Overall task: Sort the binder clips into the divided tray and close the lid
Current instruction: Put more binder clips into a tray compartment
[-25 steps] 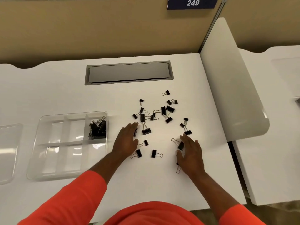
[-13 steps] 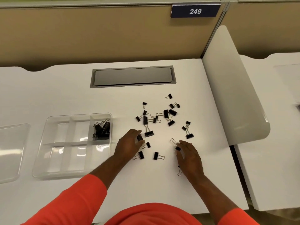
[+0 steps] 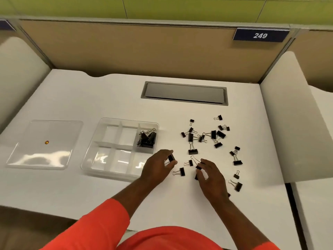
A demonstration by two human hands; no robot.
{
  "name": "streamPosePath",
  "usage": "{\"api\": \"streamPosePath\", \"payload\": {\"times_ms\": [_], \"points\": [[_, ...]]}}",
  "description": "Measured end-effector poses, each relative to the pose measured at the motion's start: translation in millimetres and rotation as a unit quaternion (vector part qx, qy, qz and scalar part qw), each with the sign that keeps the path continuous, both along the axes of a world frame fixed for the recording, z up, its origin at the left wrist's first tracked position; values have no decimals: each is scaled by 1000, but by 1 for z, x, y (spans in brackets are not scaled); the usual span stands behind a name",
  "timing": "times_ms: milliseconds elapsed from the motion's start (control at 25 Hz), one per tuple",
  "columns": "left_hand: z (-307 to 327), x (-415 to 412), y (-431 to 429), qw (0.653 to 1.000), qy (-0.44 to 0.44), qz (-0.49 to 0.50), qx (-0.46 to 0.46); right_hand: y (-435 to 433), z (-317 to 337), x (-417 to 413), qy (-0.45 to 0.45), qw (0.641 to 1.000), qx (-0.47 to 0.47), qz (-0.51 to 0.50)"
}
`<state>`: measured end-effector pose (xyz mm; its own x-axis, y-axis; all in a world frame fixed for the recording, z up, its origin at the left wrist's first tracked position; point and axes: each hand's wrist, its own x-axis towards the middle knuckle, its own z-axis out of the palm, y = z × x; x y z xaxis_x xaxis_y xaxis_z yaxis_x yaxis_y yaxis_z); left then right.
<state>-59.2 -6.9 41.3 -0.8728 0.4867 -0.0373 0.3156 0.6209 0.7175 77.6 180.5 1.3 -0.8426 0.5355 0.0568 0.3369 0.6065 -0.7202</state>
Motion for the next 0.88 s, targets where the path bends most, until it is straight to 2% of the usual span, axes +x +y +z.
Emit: {"api": "streamPosePath", "payload": {"times_ms": [280, 480, 880], "points": [[4, -28, -72, 999, 33, -21, 10, -62, 12, -36, 41, 999, 17, -1], [2, -57, -124, 997, 60, -37, 15, -119, 12, -53, 35, 999, 9, -4], [-1, -130, -171, 992, 86, -94, 21, -191, 14, -87, 41, 998, 24, -47]]}}
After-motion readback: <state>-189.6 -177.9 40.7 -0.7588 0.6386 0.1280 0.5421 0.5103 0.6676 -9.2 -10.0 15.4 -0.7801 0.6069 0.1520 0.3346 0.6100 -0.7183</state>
